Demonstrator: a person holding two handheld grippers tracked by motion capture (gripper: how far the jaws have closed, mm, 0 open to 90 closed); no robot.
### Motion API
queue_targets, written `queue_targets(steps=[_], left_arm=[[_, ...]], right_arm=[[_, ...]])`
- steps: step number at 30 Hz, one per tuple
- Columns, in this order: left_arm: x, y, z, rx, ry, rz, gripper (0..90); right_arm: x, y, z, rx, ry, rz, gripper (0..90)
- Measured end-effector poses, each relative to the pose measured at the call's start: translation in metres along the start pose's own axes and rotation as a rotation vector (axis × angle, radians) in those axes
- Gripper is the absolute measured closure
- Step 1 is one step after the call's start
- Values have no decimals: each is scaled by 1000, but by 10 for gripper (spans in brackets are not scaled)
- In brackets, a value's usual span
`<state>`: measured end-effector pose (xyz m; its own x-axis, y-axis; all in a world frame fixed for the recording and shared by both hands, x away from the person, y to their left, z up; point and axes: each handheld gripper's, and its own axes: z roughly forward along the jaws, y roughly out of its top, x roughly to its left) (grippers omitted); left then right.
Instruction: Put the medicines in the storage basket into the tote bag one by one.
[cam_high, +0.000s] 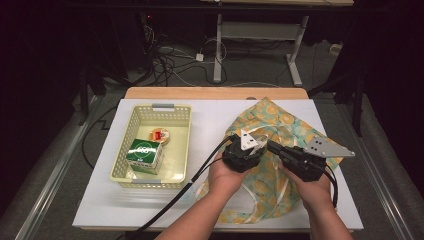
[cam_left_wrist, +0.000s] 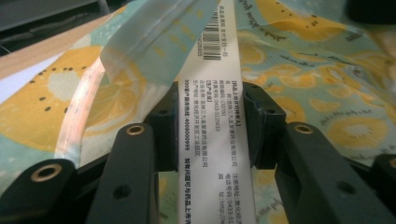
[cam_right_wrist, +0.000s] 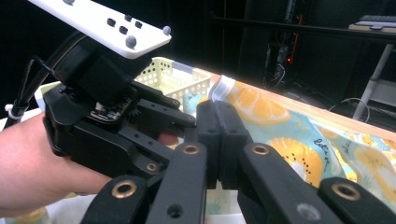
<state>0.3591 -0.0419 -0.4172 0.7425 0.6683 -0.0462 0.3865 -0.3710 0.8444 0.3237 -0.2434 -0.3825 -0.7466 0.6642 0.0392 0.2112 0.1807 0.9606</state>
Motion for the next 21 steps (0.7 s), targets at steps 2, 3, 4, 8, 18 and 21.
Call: queue_targets(steps=[2, 3, 4, 8, 18, 21], left_arm=[[0, -1, 4, -13, 1, -1, 597], [1, -2, 7, -8, 3, -3, 597], [1, -3, 8, -4, 2, -6, 597], [-1, -6, 12, 6, 0, 3, 592], [-1, -6, 8, 16, -8, -1, 408], [-1, -7, 1, 34, -34, -10, 326]], right_arm=[[-2, -1, -1, -1, -4, 1, 900], [-3, -1, -2, -4, -8, 5, 900], [-5, -2, -2, -1, -9, 9, 900], [-8, -4, -3, 2, -14, 14, 900], [-8, -4, -3, 6, -15, 11, 900], [-7, -3, -5, -1, -15, 14, 900]])
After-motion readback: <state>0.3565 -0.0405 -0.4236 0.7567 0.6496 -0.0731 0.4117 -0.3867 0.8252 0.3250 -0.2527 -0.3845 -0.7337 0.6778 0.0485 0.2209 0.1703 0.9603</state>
